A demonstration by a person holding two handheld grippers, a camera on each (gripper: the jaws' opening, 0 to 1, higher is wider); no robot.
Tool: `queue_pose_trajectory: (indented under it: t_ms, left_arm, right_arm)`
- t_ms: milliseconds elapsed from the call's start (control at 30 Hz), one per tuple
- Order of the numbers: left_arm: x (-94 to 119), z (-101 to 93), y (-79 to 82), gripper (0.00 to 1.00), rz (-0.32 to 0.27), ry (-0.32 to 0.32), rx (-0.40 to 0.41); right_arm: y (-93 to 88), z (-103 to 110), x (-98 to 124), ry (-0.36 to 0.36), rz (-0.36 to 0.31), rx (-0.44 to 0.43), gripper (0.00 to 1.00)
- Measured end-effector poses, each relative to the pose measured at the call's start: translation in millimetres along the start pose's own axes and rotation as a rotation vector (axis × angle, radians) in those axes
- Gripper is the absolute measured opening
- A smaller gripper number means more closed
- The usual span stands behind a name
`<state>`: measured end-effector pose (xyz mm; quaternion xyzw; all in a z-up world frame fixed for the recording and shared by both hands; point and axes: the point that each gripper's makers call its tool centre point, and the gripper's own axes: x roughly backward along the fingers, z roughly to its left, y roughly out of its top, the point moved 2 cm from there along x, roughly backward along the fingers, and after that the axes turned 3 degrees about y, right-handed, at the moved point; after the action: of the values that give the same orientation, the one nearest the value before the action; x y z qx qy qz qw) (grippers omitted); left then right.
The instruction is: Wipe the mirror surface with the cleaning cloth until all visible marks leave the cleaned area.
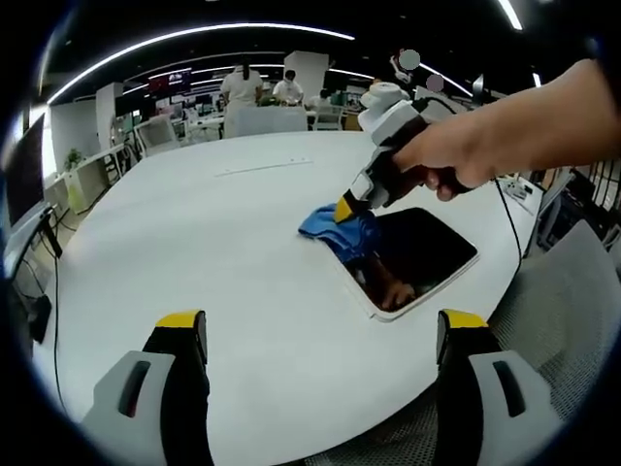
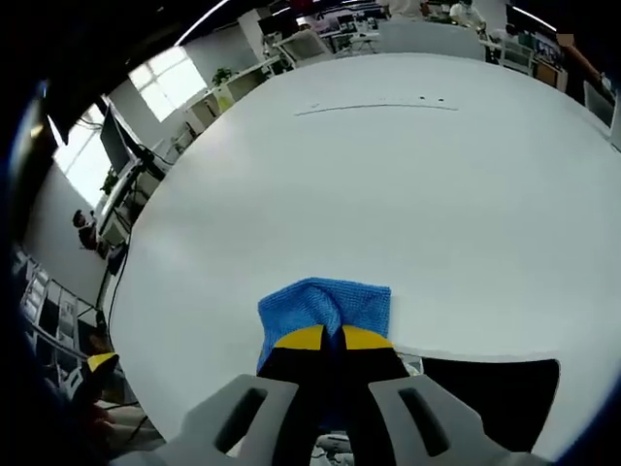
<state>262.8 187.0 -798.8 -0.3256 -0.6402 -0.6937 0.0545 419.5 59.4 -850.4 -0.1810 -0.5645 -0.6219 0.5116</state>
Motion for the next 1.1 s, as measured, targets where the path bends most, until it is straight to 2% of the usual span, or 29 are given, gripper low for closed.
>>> queue_pose_trajectory:
  t_ms: [400, 867, 1100]
  left_arm:
    - [1, 1.4, 0.8, 0.98, -0.01, 0.006, -0.023]
    - [3, 4.9, 0.7, 0.98, -0.017, 0.028, 0.006]
    - [5, 3.3, 6.2, 0.99, -0.041, 0.033, -0.018]
  right_arm:
    - [-11.7, 3, 5, 0.015, 0.01, -0.016, 0.0]
    - [-42.1, 18, 21, 0.054, 0.031, 0.014, 0.0]
    - [-52.2, 24, 26, 0.067, 0.029, 0.03, 0.0]
